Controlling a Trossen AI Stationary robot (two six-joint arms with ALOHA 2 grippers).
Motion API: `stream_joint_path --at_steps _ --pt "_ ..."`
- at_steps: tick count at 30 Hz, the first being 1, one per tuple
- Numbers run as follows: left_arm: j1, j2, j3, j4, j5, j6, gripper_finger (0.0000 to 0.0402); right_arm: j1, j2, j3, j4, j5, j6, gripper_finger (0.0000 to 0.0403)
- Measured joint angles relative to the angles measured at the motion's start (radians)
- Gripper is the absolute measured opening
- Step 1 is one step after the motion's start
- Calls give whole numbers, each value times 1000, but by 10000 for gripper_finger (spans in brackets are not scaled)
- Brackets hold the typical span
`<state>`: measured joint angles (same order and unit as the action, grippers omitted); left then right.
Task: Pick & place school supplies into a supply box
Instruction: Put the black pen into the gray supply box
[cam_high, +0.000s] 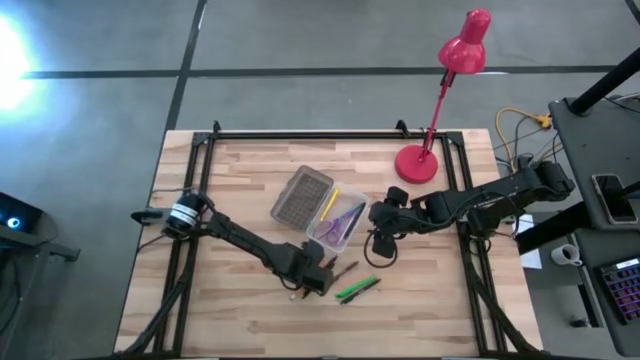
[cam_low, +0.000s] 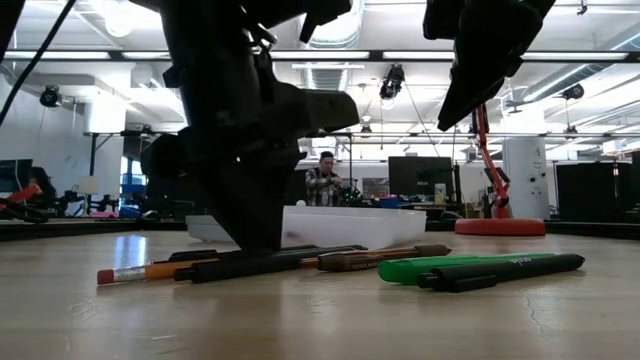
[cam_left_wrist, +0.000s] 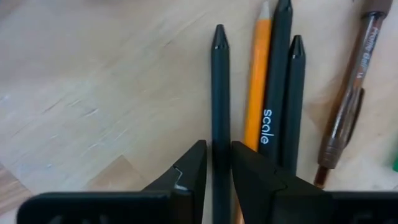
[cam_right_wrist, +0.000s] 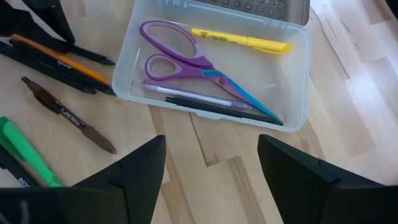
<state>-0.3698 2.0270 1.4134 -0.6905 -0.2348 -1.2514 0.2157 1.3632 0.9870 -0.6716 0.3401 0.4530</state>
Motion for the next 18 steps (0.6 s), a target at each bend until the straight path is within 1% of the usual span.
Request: stream_joint_path --at_steps 4,7,9,13,18 --pt "4 -4 -29 17 8 0 59 0 0 -9 1 0 0 247" --pt "6 -7 -53 47 39 23 57 0 0 -17 1 0 0 247" --pt "7 -8 -69 67 53 31 49 0 0 -25 2 0 1 247" --pt "8 -7 -81 70 65 49 14 0 0 -40 5 1 15 247" --pt "21 -8 -71 59 105 96 11 3 0 -43 5 0 19 247"
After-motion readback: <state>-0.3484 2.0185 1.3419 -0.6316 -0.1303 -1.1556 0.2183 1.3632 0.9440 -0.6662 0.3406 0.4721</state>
